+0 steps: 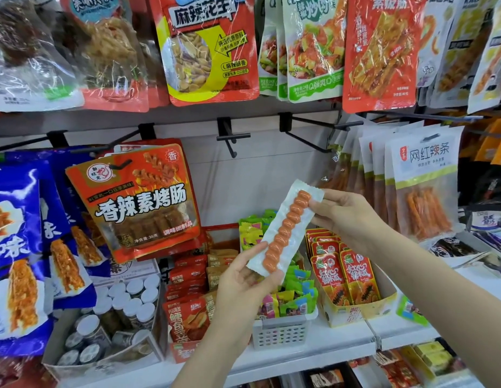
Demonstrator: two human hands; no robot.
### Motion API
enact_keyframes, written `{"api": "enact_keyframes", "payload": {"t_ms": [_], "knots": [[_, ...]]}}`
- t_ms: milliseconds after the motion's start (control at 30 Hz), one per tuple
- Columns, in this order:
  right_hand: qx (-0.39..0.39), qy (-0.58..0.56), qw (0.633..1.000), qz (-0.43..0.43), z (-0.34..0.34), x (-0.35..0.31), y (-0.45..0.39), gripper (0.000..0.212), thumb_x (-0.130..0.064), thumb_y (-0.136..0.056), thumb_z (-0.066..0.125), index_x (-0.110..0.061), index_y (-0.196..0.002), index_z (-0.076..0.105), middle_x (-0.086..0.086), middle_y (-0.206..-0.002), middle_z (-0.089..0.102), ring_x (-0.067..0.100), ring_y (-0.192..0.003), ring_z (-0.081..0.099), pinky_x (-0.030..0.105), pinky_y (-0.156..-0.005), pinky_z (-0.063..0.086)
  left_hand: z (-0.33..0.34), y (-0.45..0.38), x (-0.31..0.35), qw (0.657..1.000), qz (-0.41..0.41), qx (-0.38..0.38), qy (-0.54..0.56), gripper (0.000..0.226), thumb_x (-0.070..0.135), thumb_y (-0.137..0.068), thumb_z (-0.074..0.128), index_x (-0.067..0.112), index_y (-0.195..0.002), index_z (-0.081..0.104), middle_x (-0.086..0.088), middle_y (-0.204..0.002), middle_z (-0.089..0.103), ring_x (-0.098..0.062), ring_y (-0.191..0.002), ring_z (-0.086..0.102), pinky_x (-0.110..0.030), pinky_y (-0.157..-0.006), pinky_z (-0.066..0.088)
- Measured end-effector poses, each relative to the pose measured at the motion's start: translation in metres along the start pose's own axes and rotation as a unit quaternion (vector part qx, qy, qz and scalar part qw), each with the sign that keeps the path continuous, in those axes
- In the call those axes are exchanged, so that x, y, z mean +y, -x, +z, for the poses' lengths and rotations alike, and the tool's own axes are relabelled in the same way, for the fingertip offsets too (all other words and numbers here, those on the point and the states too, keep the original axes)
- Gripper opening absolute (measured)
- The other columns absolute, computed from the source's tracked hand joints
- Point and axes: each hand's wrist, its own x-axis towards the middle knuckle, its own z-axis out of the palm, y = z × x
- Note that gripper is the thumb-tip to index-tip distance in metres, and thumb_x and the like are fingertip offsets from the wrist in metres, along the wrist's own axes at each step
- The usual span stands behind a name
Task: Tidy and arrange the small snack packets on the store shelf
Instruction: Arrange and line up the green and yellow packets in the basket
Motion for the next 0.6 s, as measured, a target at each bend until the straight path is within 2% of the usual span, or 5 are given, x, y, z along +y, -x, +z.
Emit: {"api": "enact_keyframes", "payload": {"t_ms": [133,200,333,467,600], "knots": [[-0.047,-0.099,0.994,0.014,0.005,0.000,0.000,0.026,-0.003,-0.095,0.055,0.002,-0.119,0.065,0.012,-0.112,0.072,0.022,-0.104,0.070,0.026,-0.081,0.058,-0.002,-0.002,0.007,0.939,-0.190,-0.046,0.282,0.055,0.056,-0.081,0.061,0.024,-0.126,0.064,-0.016,-0.126,0.067,-0.037,-0.112,0.066,-0.049,-0.082,0.057],[-0.066,-0.140,0.988,0.011,0.008,0.001,-0.002,0.028,-0.002,-0.096,0.053,0.003,-0.122,0.063,0.015,-0.117,0.070,0.025,-0.109,0.067,0.028,-0.086,0.057,-0.001,-0.004,0.011,0.904,-0.264,-0.066,0.330,0.057,0.047,-0.082,0.063,0.006,-0.121,0.069,-0.026,-0.124,0.064,-0.040,-0.108,0.066,-0.049,-0.081,0.060],[-0.060,-0.144,0.988,0.015,0.010,-0.001,-0.004,0.025,-0.005,-0.098,0.051,0.003,-0.117,0.064,0.017,-0.114,0.070,0.027,-0.106,0.069,0.027,-0.081,0.059,0.002,-0.006,0.014,0.909,-0.254,-0.104,0.314,0.044,0.006,-0.066,0.085,-0.009,-0.105,0.070,-0.023,-0.100,0.067,-0.024,-0.074,0.068,-0.028,-0.061,0.061],[-0.051,-0.098,0.988,0.105,-0.006,-0.011,-0.006,0.046,-0.040,-0.101,0.044,-0.001,-0.111,0.065,0.020,-0.109,0.072,0.027,-0.098,0.072,0.031,-0.073,0.061,-0.001,-0.012,0.006,0.994,-0.097,-0.014,0.052,0.039,0.015,-0.071,0.077,0.019,-0.109,0.074,-0.004,-0.108,0.074,-0.011,-0.087,0.072,-0.022,-0.071,0.058],[-0.090,0.013,0.991,0.094,-0.016,-0.014,-0.004,0.045,-0.040,-0.094,0.057,0.001,-0.110,0.067,0.017,-0.102,0.074,0.026,-0.095,0.072,0.036,-0.083,0.059,-0.008,-0.014,-0.004,0.991,0.007,0.038,-0.128,0.036,0.010,-0.082,0.077,0.033,-0.109,0.071,0.002,-0.116,0.073,-0.013,-0.096,0.073,-0.029,-0.081,0.059]]}}
